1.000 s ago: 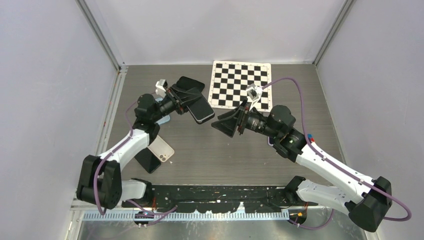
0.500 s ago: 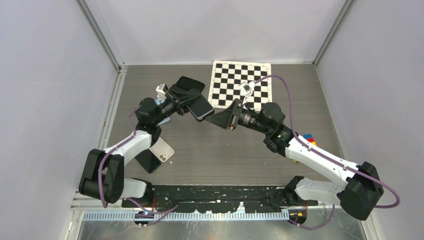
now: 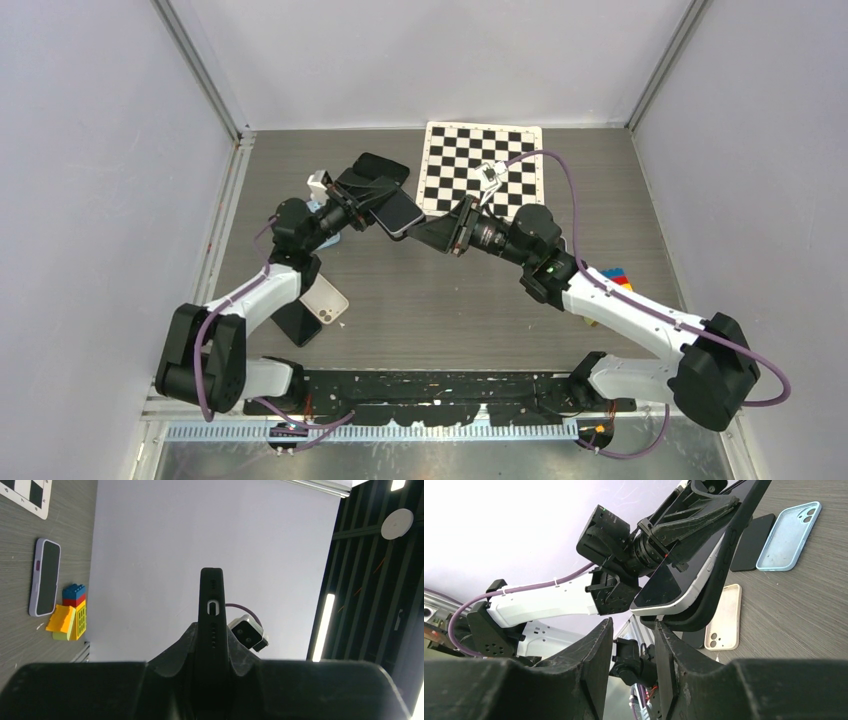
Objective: Take the phone out of the phone case
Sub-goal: Remove the phone case from the phone.
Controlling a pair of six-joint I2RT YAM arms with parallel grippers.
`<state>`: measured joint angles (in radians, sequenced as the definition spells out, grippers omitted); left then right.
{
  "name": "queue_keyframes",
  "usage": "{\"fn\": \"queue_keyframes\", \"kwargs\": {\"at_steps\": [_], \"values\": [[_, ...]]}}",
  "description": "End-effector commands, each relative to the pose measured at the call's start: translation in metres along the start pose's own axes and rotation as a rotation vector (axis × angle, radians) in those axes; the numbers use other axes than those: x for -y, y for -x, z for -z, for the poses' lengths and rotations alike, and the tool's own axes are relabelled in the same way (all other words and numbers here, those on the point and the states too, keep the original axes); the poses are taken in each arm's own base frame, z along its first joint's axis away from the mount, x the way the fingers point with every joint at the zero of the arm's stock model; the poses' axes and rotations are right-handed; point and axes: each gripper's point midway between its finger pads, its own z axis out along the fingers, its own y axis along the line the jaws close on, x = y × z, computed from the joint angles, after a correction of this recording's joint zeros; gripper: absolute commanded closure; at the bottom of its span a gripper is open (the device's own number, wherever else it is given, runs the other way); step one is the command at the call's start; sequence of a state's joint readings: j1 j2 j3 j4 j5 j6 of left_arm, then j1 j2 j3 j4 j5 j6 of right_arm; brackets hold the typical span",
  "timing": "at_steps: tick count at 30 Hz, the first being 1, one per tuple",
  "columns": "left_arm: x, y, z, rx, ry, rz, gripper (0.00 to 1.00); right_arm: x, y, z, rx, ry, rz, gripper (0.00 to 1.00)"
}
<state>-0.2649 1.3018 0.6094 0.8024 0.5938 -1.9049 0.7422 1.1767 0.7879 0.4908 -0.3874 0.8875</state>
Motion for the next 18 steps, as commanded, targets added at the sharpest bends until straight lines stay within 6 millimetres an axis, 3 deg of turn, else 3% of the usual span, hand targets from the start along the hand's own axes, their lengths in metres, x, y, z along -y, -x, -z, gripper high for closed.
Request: {"fn": "queue_keyframes", "kwargs": {"at_steps": [1, 6, 14, 18], "values": [[0.046, -0.027, 0.008, -0.068, -0.14, -0.094, 1.0, 0.001, 0.02, -0.006, 0.094, -0.006, -0.008, 0.57], [0.049, -0.035, 0.006, -0.099, -0.143, -0.123, 1.0, 0.007, 0.026, -0.007, 0.12, -0.038, -0.057, 0.55], [0.067, -0.057, 0.008, -0.165, -0.193, -0.274, 1.0, 0.057, 0.032, -0.001, 0.178, -0.214, -0.23, 0.53], [0.072, -0.074, 0.007, -0.223, -0.204, -0.382, 1.0, 0.052, 0.034, -0.004, 0.177, -0.154, -0.259, 0.53]]}}
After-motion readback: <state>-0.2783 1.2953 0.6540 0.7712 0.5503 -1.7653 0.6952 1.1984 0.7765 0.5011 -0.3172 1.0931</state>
